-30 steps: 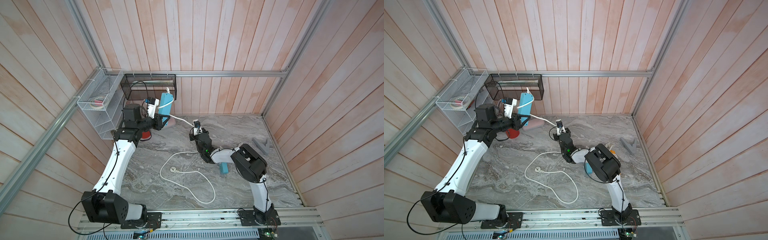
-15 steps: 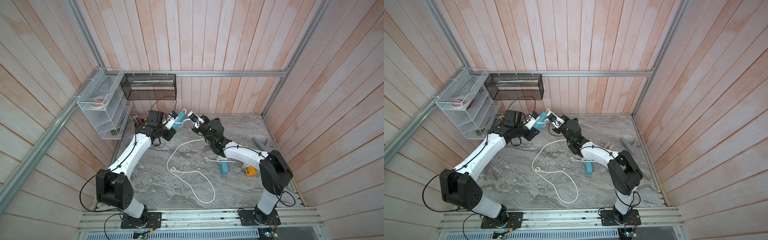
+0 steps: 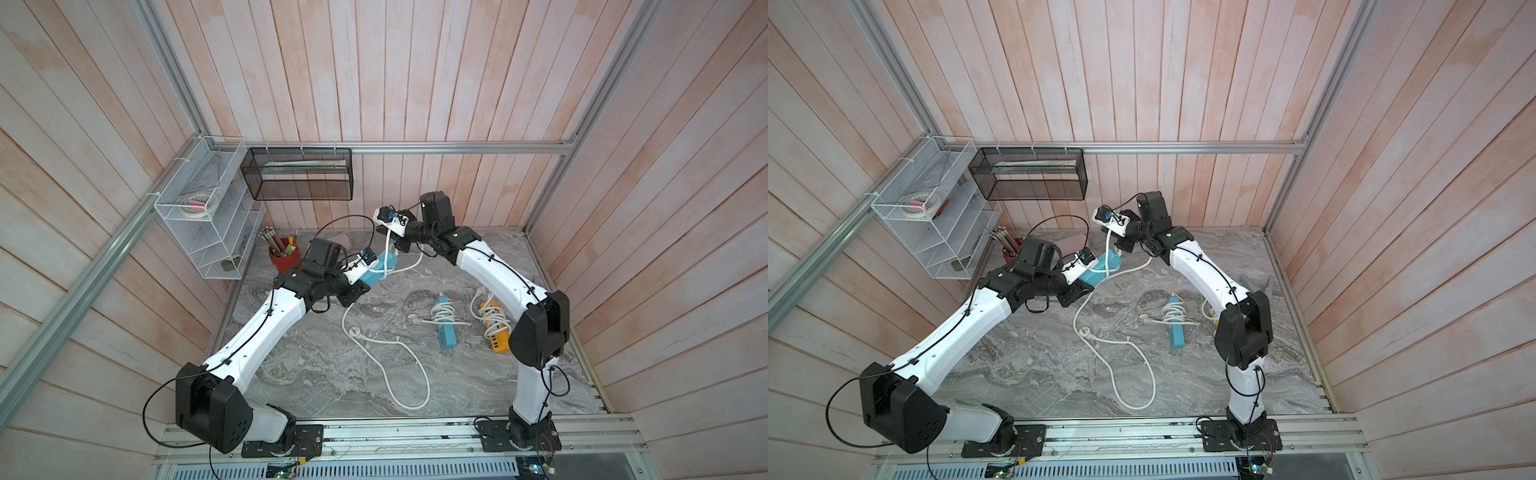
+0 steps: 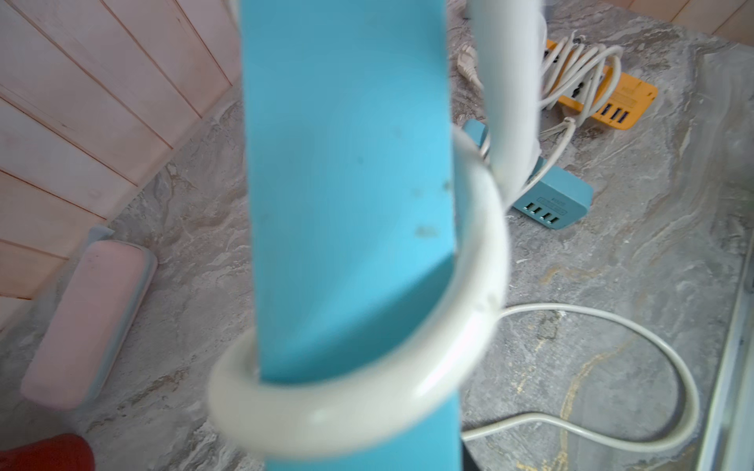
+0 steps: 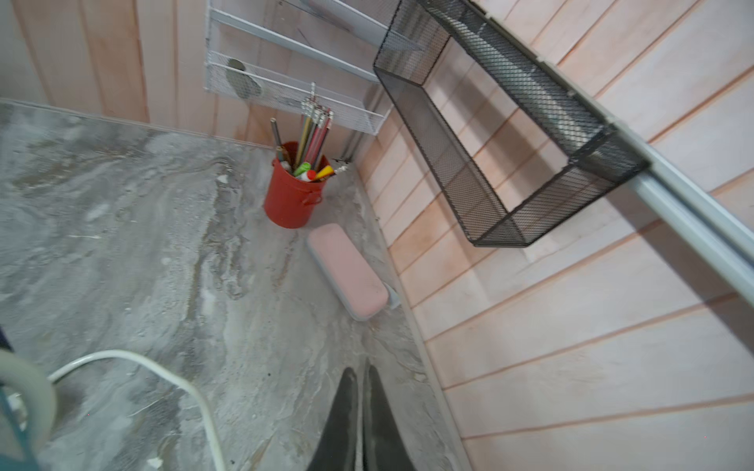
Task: Wrap the cord around the power strip
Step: Wrap the power cord around the power strip.
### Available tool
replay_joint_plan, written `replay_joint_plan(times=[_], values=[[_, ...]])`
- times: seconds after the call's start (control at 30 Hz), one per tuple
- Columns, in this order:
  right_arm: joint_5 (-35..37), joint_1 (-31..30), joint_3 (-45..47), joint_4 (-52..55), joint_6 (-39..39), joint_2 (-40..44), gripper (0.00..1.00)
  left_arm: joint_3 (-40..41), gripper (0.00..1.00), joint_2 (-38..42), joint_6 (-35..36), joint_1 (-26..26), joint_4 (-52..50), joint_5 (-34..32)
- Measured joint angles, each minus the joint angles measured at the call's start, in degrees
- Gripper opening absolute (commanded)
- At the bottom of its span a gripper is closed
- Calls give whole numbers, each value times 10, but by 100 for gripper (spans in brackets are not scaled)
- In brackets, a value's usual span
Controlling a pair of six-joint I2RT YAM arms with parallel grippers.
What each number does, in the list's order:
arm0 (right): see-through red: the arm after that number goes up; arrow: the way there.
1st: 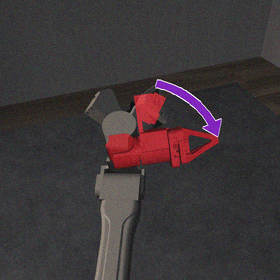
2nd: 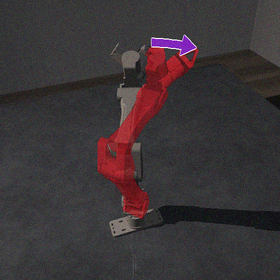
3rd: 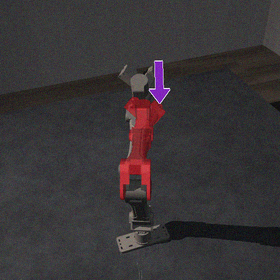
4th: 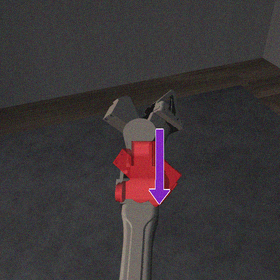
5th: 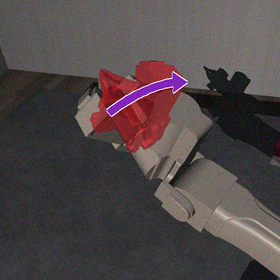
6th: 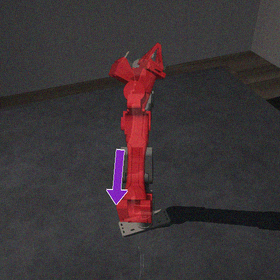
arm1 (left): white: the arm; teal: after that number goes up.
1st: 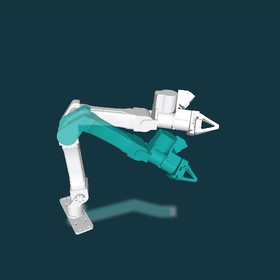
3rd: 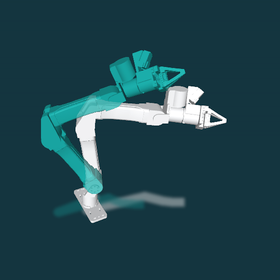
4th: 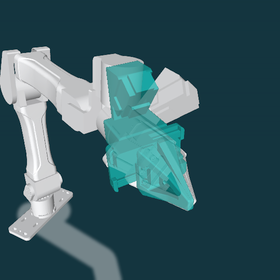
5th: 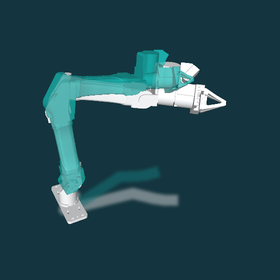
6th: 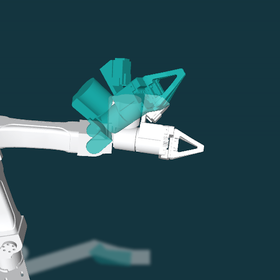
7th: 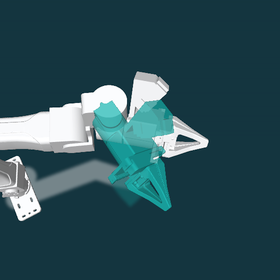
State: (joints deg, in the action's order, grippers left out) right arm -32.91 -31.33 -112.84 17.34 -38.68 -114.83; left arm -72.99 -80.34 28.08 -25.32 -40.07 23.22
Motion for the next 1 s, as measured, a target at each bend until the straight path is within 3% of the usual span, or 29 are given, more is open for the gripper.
replay_joint_plan(times=[0.1, 0.2, 0.33, 0.47, 0.6, 0.7, 1.0], values=[[-89, 16, -66, 30, 17, -57, 22, -14, 0, 2, -7, -26, 9, 59], [-145, 15, -75, 17, 51, -82, 25, -15, 0, 18, 0, -32, -6, 99], [-191, 19, 0, -91, 135, -69, 27, -8, 0, 47, 3, -26, -10, 147], [-201, 28, 124, -255, 252, -47, 36, 11, 0, 70, -14, -21, 29, 181], [-156, 34, 213, -413, 388, -56, 46, 17, 0, 82, -42, -23, 95, 210], [-98, 31, 226, -494, 460, -77, 48, 11, 0, 84, -65, -22, 126, 215], [157, -35, 216, -596, 605, -129, 52, 10, 0, 84, -130, -14, 194, 192]])
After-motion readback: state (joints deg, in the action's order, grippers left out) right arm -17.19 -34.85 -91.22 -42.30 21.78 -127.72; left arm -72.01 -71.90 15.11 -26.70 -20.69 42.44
